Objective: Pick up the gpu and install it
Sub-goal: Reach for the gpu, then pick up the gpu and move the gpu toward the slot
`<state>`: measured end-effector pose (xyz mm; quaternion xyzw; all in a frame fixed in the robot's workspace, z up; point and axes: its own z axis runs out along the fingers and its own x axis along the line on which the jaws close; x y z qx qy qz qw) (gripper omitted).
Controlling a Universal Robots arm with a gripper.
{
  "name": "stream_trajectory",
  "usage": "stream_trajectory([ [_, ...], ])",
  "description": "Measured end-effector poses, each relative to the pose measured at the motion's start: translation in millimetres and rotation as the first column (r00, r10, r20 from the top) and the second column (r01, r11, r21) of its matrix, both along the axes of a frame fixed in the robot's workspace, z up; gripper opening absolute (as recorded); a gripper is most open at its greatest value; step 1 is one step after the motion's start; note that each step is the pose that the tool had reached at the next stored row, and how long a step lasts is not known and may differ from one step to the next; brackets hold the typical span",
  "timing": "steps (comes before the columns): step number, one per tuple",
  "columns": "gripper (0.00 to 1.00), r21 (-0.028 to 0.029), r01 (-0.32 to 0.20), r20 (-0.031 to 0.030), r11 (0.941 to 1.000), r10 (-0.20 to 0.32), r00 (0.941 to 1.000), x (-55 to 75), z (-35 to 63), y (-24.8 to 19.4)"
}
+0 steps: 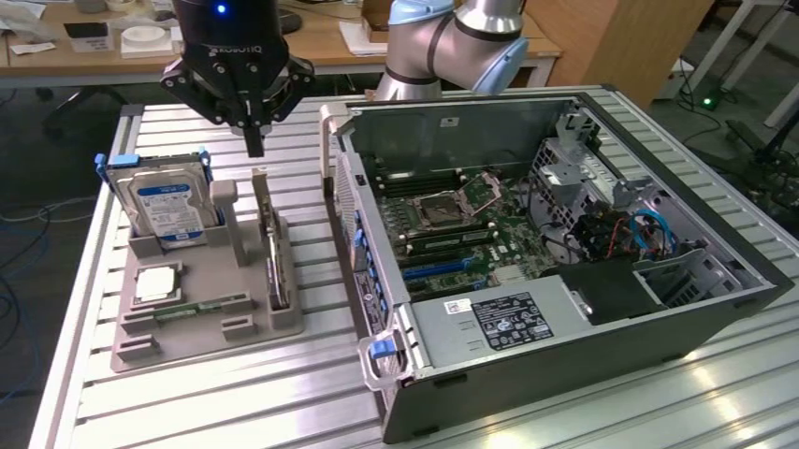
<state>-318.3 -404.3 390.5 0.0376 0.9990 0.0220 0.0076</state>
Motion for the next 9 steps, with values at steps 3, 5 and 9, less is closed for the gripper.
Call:
stream_trajectory([
  [3,0.10,0.0000,0.000,-0.0001,1.0000,0.000,1.0000,0.0,0.0,-0.2],
  [5,0.10,0.0000,0.000,-0.0001,1.0000,0.000,1.0000,0.0,0.0,-0.1],
  [9,0.10,0.0000,0.000,0.0000,1.0000,0.000,1.0000,0.0,0.0,-0.2],
])
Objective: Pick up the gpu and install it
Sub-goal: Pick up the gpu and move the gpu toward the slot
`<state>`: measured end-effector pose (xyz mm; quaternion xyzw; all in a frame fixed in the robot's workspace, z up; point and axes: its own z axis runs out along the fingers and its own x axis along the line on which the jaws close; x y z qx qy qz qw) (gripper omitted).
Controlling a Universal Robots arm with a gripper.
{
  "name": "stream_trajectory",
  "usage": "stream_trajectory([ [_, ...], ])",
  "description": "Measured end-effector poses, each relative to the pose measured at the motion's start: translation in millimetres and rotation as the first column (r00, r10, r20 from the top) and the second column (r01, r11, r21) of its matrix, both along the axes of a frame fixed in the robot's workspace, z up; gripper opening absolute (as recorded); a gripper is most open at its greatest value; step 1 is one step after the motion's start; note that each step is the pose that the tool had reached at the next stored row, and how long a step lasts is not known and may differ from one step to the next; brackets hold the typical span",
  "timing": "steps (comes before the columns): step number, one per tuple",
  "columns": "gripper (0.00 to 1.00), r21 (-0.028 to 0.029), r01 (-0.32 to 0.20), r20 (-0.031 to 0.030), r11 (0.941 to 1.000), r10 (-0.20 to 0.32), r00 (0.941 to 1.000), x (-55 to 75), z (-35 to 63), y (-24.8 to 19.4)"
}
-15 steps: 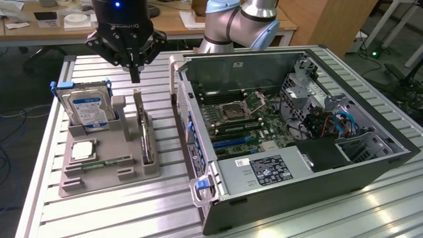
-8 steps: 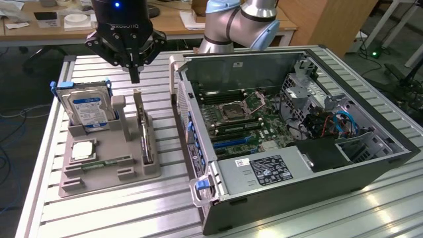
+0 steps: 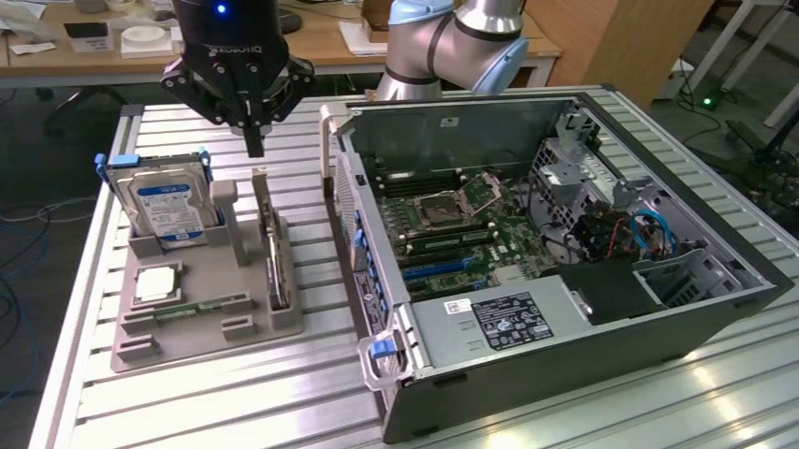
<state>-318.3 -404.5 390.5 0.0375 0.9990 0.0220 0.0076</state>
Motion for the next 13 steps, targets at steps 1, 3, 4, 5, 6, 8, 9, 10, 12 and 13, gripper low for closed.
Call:
stream_trajectory([
  [1,0.10,0.0000,0.000,-0.0001,1.0000,0.000,1.0000,0.0,0.0,0.0],
  [3,0.10,0.0000,0.000,0.0000,1.0000,0.000,1.0000,0.0,0.0,0.0],
  [4,0.10,0.0000,0.000,0.0000,1.0000,0.000,1.0000,0.0,0.0,0.0],
  [5,0.10,0.0001,0.000,0.0000,1.0000,0.000,1.0000,0.0,0.0,0.0],
  [6,0.10,0.0000,0.000,0.0000,1.0000,0.000,1.0000,0.0,0.0,0.0],
  [8,0.11,0.0000,0.000,0.0000,1.0000,0.000,1.0000,0.0,0.0,0.0],
  [9,0.17,0.0000,0.000,0.0000,1.0000,0.000,1.0000,0.0,0.0,0.0],
  [10,0.17,0.0000,0.000,0.0001,1.0000,0.000,1.0000,0.0,0.0,0.0],
  [12,0.23,0.0000,0.000,0.0000,1.0000,0.000,1.0000,0.0,0.0,0.0],
  [13,0.29,0.0000,0.000,0.0000,1.0000,0.000,1.0000,0.0,0.0,0.0],
])
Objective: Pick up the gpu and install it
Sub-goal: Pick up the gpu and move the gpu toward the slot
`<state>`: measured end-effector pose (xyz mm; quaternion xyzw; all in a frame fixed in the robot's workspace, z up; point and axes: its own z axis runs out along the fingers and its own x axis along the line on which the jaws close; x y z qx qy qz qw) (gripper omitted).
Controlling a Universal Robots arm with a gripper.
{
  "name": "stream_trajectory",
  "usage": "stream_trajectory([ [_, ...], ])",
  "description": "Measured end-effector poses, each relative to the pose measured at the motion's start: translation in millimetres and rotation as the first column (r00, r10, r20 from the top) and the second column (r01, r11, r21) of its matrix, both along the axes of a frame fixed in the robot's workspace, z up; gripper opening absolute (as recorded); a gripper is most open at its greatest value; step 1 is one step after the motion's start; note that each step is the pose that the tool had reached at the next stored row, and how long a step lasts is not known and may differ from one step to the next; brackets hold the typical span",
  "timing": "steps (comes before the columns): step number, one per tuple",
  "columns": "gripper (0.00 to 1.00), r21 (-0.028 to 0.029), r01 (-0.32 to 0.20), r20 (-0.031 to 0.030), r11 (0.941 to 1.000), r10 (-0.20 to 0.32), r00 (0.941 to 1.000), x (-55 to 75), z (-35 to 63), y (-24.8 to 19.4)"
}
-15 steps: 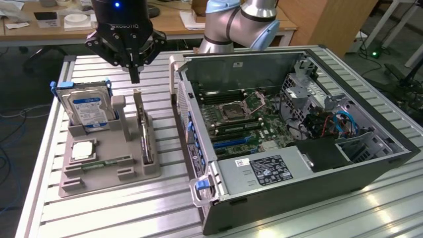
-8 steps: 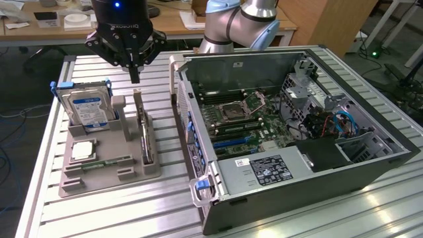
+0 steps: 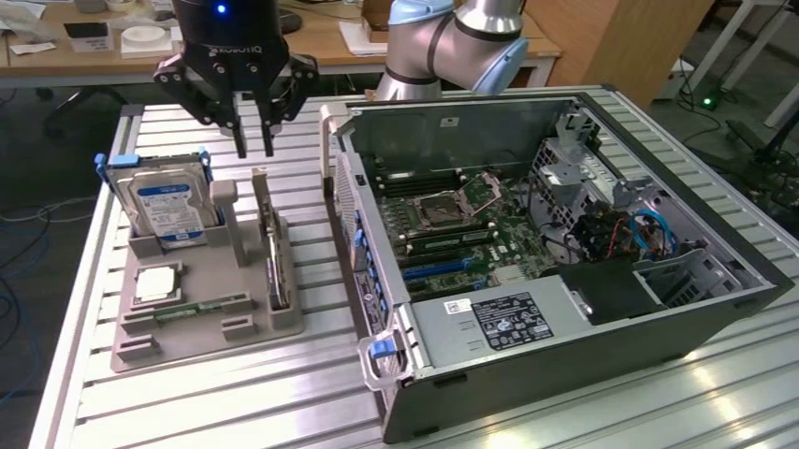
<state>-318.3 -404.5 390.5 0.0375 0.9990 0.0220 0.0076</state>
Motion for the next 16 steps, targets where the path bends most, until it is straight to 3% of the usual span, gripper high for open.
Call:
stream_trajectory([
  [5,0.53,0.0000,0.000,0.0000,1.0000,0.000,1.0000,0.0,0.0,0.0],
  [8,0.58,0.0000,0.000,0.0000,1.0000,0.000,1.0000,0.0,0.0,0.0],
  [9,0.65,-0.0001,0.000,0.0000,1.0000,0.000,1.0000,0.0,0.0,0.0],
  [16,0.65,-0.0002,-0.026,-0.0019,0.9997,0.026,0.9997,0.0,-1.1,-3.0],
])
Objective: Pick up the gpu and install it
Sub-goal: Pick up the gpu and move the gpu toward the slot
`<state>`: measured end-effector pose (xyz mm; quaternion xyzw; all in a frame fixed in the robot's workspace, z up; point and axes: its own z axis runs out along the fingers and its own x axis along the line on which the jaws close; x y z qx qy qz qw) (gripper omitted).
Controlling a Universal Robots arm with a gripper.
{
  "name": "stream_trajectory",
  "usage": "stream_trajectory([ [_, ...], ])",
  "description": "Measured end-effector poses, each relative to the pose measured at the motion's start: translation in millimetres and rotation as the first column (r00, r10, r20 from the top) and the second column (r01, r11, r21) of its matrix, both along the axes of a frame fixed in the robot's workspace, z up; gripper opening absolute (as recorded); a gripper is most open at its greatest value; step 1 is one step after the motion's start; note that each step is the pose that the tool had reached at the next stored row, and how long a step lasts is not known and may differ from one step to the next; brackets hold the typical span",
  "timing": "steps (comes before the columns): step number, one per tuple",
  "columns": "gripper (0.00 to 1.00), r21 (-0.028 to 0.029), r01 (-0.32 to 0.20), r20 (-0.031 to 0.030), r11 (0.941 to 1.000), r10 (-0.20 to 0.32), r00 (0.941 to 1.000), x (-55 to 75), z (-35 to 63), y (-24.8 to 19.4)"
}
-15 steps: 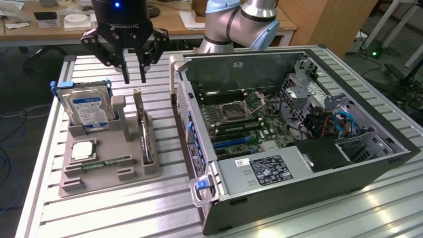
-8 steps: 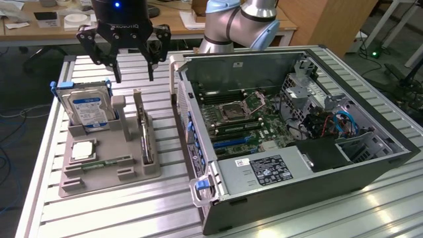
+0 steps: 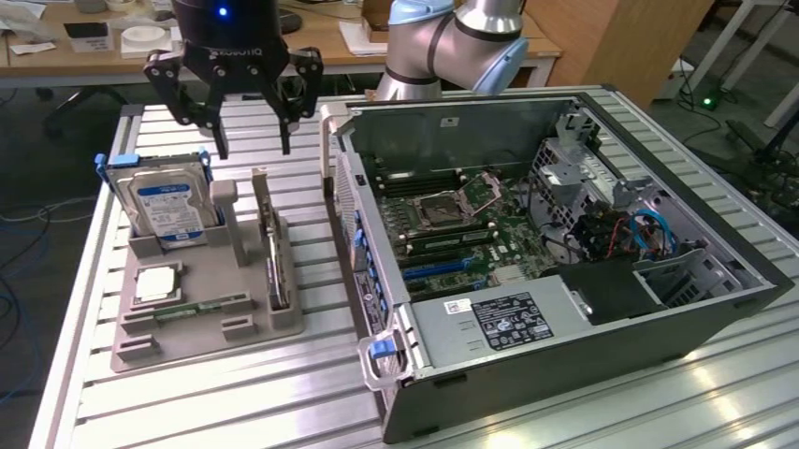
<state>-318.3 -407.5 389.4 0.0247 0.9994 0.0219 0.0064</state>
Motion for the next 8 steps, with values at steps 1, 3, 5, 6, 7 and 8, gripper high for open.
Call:
stream_trajectory([
  [1,0.65,0.0001,-0.003,0.0001,1.0000,0.003,1.0000,0.0,-0.2,-0.7],
  [3,0.65,0.0001,-0.007,0.0001,1.0000,0.007,1.0000,0.0,-0.8,-2.2],
  [5,0.65,0.0002,-0.010,0.0002,0.9999,0.010,0.9999,0.1,-1.7,-3.2],
  [6,0.65,0.0001,-0.011,0.0001,0.9999,0.011,0.9999,0.1,-1.8,-3.8],
  [7,0.65,0.0002,-0.012,0.0002,0.9999,0.012,0.9999,0.1,-2.2,-4.3],
  [8,0.65,0.0003,-0.012,0.0003,0.9999,0.012,0.9999,0.0,-2.4,-4.4],
])
